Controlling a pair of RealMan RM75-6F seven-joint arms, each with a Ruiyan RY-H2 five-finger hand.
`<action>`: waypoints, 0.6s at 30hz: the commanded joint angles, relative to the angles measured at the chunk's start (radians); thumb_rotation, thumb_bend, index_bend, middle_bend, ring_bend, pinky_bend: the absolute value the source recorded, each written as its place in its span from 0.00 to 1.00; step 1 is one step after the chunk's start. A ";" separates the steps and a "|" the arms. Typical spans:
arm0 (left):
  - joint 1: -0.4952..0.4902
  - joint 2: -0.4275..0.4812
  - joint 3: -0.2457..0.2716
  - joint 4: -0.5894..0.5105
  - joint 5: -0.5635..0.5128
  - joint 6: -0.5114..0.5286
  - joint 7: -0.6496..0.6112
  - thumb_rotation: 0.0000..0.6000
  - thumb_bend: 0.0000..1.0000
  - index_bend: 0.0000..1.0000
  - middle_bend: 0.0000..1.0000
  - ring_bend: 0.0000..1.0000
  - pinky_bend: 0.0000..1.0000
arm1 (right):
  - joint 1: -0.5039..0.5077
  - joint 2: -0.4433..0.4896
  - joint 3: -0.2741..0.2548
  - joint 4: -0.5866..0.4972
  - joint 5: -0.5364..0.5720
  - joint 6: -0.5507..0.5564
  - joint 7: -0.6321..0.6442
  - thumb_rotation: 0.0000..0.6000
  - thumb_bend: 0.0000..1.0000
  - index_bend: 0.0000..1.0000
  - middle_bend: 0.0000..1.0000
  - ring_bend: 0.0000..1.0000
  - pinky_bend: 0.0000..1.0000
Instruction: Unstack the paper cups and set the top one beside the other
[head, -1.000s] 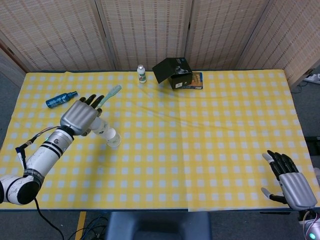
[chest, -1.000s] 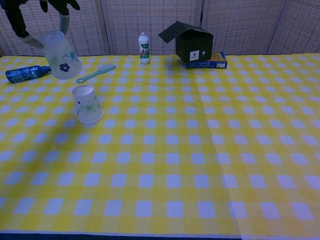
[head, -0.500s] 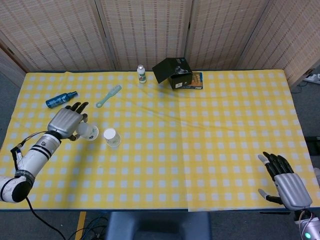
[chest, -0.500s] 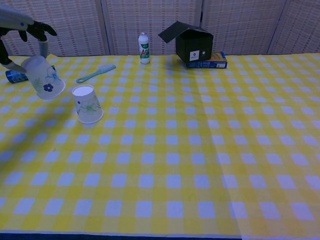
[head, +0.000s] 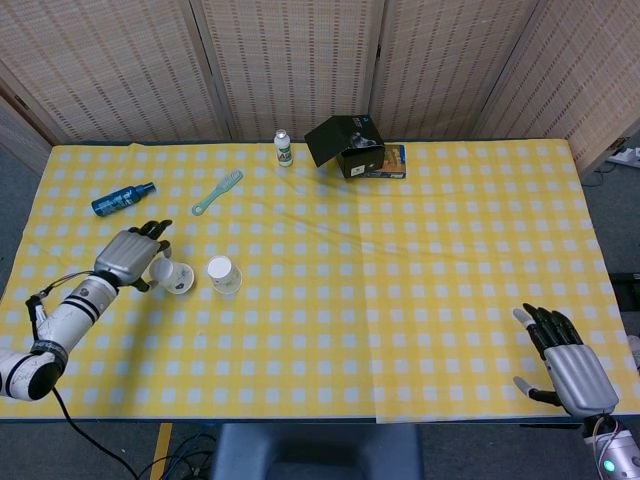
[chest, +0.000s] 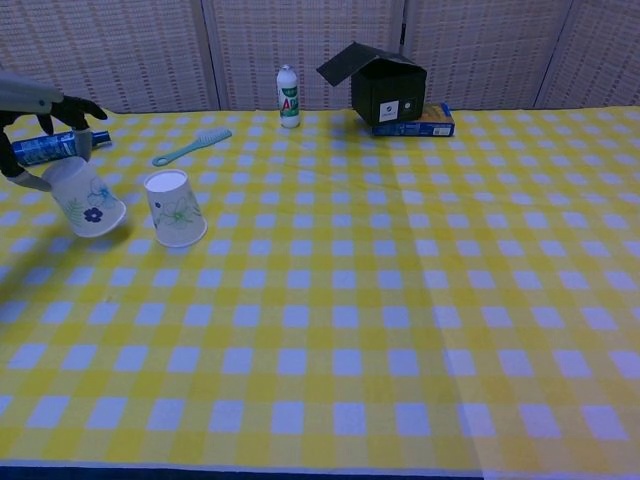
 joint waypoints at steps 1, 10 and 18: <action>0.013 -0.041 -0.010 0.060 0.044 -0.025 -0.042 1.00 0.29 0.41 0.00 0.00 0.25 | 0.000 -0.001 0.001 0.000 0.004 -0.001 -0.001 1.00 0.22 0.00 0.00 0.00 0.00; 0.021 -0.083 -0.031 0.134 0.106 -0.060 -0.111 1.00 0.29 0.41 0.00 0.00 0.25 | 0.005 -0.003 0.009 0.003 0.027 -0.014 -0.005 1.00 0.22 0.00 0.00 0.00 0.00; 0.023 -0.095 -0.045 0.159 0.151 -0.084 -0.159 1.00 0.29 0.22 0.00 0.00 0.25 | 0.008 -0.005 0.013 0.003 0.040 -0.021 -0.008 1.00 0.22 0.00 0.00 0.00 0.00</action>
